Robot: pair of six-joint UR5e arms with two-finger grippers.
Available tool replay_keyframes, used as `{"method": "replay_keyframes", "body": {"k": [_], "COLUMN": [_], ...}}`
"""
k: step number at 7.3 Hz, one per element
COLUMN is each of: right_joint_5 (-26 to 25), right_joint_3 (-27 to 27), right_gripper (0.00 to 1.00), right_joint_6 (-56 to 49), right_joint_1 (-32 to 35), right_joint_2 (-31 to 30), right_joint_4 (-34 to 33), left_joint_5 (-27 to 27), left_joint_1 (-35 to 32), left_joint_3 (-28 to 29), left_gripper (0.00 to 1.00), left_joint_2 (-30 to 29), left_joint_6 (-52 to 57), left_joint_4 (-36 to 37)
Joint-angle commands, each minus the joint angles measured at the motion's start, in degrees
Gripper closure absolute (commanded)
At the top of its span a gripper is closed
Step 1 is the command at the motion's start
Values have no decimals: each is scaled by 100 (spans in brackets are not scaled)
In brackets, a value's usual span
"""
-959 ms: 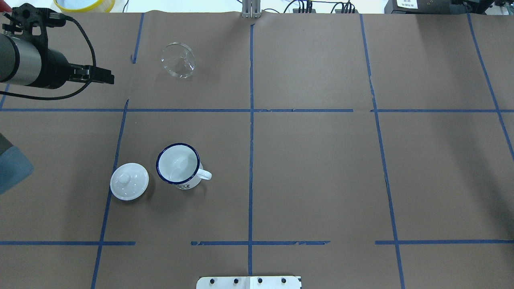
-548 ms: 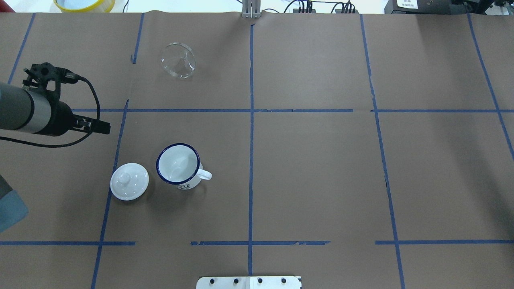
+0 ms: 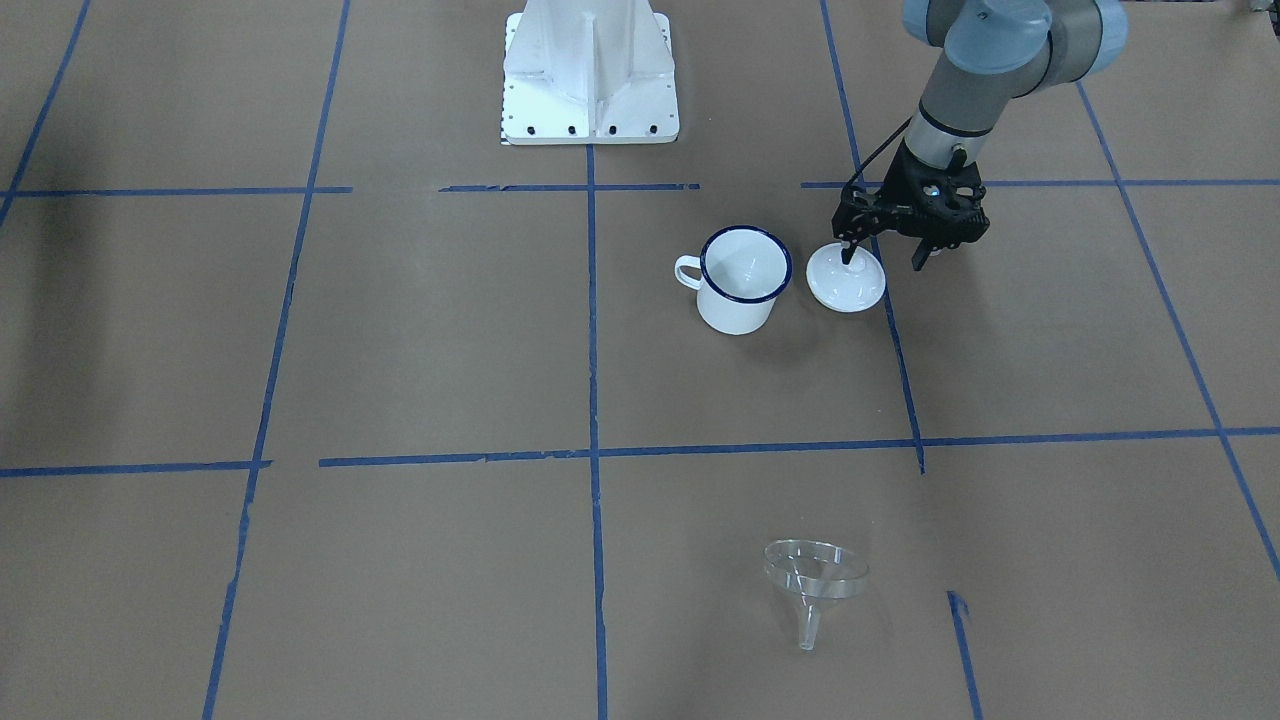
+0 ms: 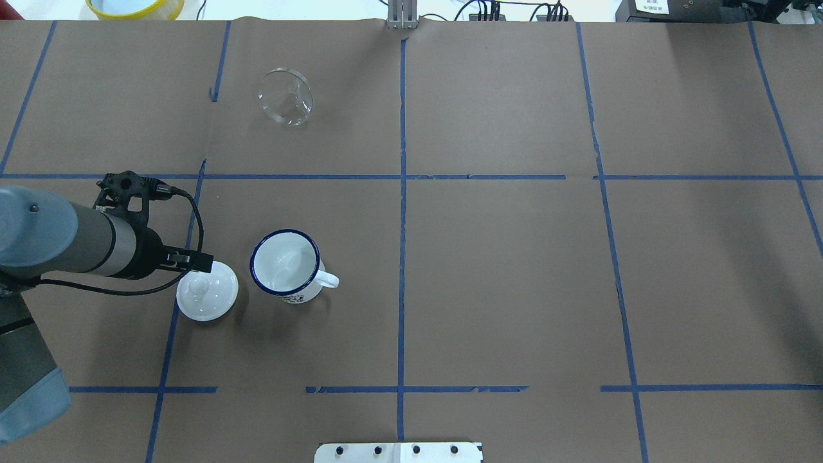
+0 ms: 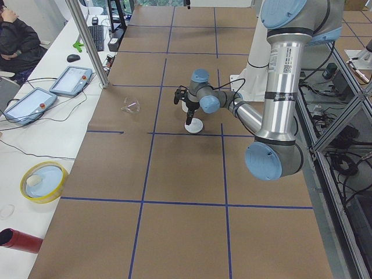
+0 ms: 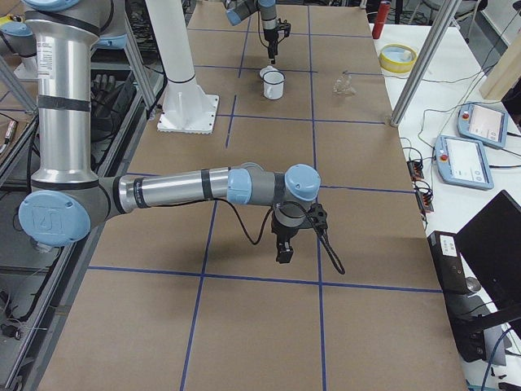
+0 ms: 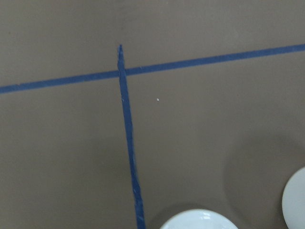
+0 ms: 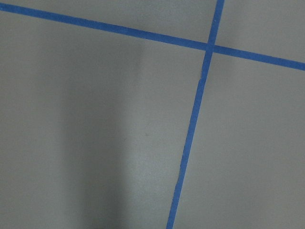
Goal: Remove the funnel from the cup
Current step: 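Move the left gripper down over the small white lid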
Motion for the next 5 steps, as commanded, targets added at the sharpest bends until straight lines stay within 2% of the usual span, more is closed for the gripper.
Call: {"method": "replay_keyframes", "body": {"k": [1,5], "right_joint_5": [0,0], "right_joint_3": [-5,3], "right_gripper": [0,0], "right_joint_6": [0,0], "right_joint_1": [0,0], "right_joint_2": [-3,-3], "right_joint_4": [0,0], "left_joint_5": [24,24], "left_joint_1": [157,236], "left_joint_3": [23,102], "left_gripper": [24,24], "left_joint_2": [-7,-51], "left_joint_6": [-111,-111], "left_joint_4": [-8,-25]}}
